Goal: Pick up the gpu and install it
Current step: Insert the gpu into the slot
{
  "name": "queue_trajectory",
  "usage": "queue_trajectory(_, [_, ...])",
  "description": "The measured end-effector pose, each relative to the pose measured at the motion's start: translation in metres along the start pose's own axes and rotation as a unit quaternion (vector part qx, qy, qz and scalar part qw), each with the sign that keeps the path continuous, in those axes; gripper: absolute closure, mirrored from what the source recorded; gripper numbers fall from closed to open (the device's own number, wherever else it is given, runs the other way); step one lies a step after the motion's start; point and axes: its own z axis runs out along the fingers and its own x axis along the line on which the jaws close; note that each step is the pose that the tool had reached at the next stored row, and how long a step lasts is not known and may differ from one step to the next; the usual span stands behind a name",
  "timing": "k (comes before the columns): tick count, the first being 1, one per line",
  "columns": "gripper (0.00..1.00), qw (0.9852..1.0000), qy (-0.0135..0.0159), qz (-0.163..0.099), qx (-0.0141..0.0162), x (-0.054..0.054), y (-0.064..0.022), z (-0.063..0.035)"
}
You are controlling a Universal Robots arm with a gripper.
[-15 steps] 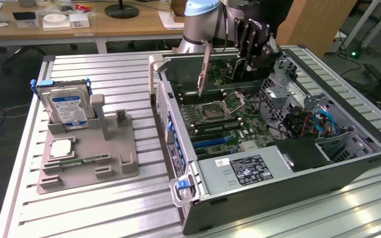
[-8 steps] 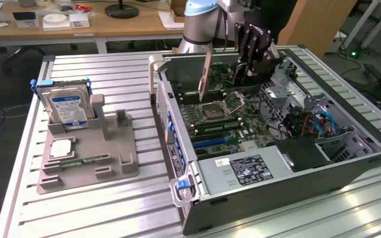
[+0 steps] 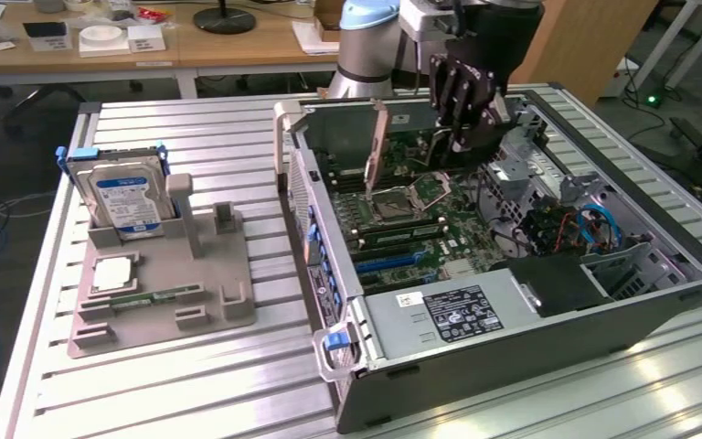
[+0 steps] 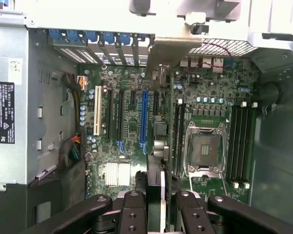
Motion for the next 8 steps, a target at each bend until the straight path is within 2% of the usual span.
queue_trajectory(3, [0.73,1.0,0.0001,0.002,0.0,0.0002,0.0001,0.0028])
queue_trajectory(6, [0.73,0.9997,0.0003,0.024,0.0005,0.0003,0.0002,0.0079])
queue_trajectory(8, [0.73,0.9996,0.0004,0.029,0.0006,0.0003,0.0002,0.0087])
